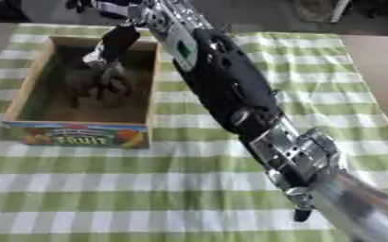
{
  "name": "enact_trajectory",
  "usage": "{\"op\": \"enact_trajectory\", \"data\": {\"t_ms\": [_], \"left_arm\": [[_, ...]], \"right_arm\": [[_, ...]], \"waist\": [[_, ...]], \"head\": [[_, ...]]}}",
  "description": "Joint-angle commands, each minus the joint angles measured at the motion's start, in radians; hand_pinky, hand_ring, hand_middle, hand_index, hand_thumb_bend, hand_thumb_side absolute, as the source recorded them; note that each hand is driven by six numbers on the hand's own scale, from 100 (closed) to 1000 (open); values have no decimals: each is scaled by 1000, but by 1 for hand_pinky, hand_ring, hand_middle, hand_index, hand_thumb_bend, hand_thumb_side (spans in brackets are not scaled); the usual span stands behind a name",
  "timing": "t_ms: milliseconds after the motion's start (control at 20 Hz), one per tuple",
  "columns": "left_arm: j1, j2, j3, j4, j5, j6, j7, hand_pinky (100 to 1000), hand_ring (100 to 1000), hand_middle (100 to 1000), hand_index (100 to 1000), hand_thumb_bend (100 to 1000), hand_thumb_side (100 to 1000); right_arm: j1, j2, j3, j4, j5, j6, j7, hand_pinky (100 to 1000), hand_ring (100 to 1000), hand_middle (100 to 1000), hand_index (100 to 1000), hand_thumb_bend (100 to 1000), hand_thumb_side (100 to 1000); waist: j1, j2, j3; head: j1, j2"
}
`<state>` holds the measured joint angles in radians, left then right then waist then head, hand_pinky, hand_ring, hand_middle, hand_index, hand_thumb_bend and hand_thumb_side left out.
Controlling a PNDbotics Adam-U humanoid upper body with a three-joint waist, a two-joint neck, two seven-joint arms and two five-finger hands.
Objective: Pick up objects on the table and place them in the box.
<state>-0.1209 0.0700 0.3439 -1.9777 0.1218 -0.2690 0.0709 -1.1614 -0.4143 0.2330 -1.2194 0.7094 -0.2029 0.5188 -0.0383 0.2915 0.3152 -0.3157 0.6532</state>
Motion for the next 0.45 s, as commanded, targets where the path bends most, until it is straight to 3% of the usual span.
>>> {"op": "enact_trajectory", "data": {"t_ms": [50,200,450], "left_arm": [[5,19,13,-22,-9,0,10,305,357,656,437,100,746],[8,18,13,-22,-12,-2,14,305,357,655,439,100,738],[15,17,15,-22,-13,-8,19,305,356,656,438,100,744]], "right_arm": [[13,-94,-26,-144,-84,68,-10,944,959,815,980,348,673],[74,-144,-54,-253,-152,143,-30,938,957,809,962,118,734],[203,-218,-123,-439,-294,283,-135,929,954,795,945,100,894]], "waist": [[12,-27,-11],[22,-32,-28],[42,-32,-57]], "head": [[25,11],[46,19],[77,25]]}}
